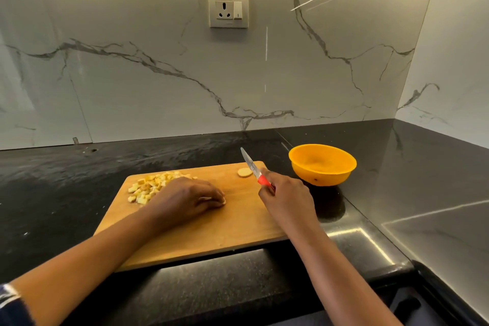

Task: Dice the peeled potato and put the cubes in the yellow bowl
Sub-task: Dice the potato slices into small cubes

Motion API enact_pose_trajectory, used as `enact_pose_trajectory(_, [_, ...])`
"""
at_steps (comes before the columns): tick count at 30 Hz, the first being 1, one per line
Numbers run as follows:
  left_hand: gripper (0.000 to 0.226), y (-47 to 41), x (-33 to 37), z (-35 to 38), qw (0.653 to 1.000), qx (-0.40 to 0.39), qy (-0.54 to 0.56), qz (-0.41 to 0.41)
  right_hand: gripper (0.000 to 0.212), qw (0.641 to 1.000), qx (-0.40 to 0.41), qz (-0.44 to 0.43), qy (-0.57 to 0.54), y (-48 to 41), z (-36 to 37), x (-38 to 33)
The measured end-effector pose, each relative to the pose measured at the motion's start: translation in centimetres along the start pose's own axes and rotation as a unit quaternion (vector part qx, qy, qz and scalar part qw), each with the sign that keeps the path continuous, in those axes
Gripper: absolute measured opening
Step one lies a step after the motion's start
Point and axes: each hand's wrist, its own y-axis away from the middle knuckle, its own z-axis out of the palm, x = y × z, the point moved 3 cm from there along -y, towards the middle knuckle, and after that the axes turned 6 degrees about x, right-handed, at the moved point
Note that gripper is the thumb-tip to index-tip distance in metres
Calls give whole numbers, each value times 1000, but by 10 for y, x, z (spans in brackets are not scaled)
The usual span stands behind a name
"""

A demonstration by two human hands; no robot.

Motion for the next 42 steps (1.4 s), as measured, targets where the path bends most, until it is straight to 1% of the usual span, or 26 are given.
enact_pose_trajectory(2, [59,2,-2,-1,1000,-7,-15,-9,46,1000,-20,-1,-4,4,1,-4])
enact_pose_trajectory(3, [60,3,-3,-2,1000,-17,-24,-7,46,1000,-27,0,-8,5,2,-5])
enact_pose_trajectory(6, [55,12,-5,-6,998,-40,-40,0,47,999,-40,2,-17,8,1,-5])
enact_pose_trajectory(9, [54,25,-9,-14,998,-29,-49,0,45,998,-59,-5,-31,15,-2,-4])
enact_pose_trajectory(11, [52,32,-12,-19,998,-35,-50,-1,45,996,-79,-13,-35,21,-3,-6])
enact_pose_trajectory(16, [62,32,-13,-14,991,-119,-45,-39,45,995,-92,-23,-35,29,-4,-9])
enact_pose_trajectory(21, [55,30,-7,-13,985,-157,-52,-52,46,995,-88,-13,-37,31,-5,-9])
enact_pose_trajectory(23, [58,29,-4,-11,977,-198,-54,-63,46,995,-86,-8,-41,31,-5,-8])
enact_pose_trajectory(25, [62,26,-1,-5,967,-237,-76,-57,46,995,-86,-1,-51,31,-5,-7])
enact_pose_trajectory(27, [64,23,2,2,962,-252,-96,-45,45,995,-84,5,-58,31,-5,-7])
enact_pose_trajectory(30, [65,19,7,4,963,-247,-94,-44,44,995,-81,12,-58,29,-4,-5])
enact_pose_trajectory(35, [67,19,5,-5,971,-186,-139,-55,45,994,-84,15,-62,30,-6,-6])
enact_pose_trajectory(37, [68,22,2,-8,973,-174,-142,-59,45,995,-84,12,-58,31,-6,-7])
enact_pose_trajectory(40, [76,24,0,-9,977,-153,-141,-52,45,995,-85,6,-49,32,-7,-7])
enact_pose_trajectory(42, [75,23,2,-8,977,-149,-142,-49,45,995,-87,1,-45,34,-8,-7])
